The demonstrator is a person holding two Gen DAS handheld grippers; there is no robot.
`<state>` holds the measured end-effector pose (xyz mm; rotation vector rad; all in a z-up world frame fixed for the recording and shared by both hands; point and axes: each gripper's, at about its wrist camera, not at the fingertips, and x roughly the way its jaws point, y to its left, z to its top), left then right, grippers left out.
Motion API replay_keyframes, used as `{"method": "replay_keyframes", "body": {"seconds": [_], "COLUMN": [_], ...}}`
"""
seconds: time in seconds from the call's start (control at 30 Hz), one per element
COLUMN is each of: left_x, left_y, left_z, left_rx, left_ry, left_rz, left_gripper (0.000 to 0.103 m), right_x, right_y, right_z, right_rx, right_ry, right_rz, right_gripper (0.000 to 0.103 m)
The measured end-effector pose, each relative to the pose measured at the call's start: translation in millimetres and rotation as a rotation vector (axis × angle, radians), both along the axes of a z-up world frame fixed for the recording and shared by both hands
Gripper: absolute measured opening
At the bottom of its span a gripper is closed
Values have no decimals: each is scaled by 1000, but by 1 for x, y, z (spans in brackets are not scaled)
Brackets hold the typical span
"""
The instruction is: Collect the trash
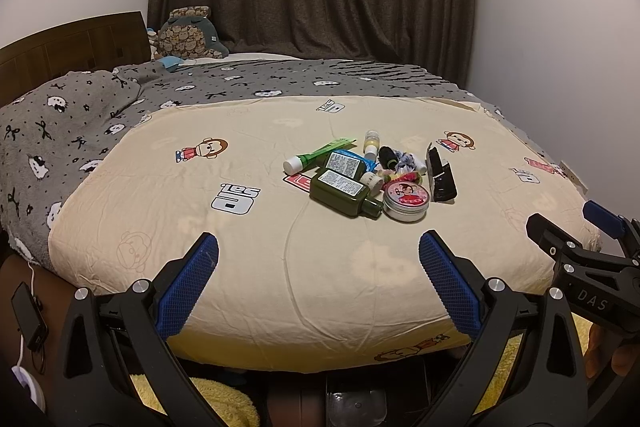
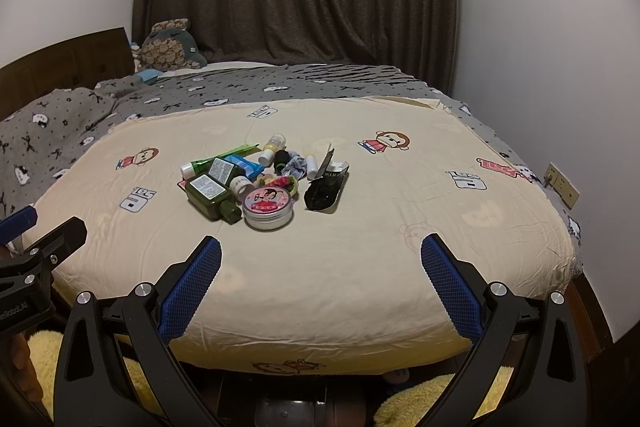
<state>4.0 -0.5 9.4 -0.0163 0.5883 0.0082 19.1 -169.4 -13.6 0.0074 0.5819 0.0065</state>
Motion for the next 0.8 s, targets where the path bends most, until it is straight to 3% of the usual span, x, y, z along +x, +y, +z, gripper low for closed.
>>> {"method": "replay_keyframes", "body": {"seconds": [0.4, 0.57, 0.67, 0.8], "left_x": [12, 31, 40, 63], "left_y": [1, 7, 9, 12], "left_z": [-11, -30, -42, -56], "left_rx": [9, 6, 21, 28], "left_ry": [18, 37, 32, 78], "left_rz": [10, 24, 26, 26], "left_gripper": [95, 95, 95, 95], "right_x": [5, 22, 35, 66], "right_y": [-2, -7, -8, -23], "right_z": [-7, -23, -33, -43], "right_rx": [-40, -10, -54, -7], "right_ry": [-22, -31, -22, 19], "right_rz": [9, 65, 27, -7], "right_gripper": [100, 100, 100, 100]}}
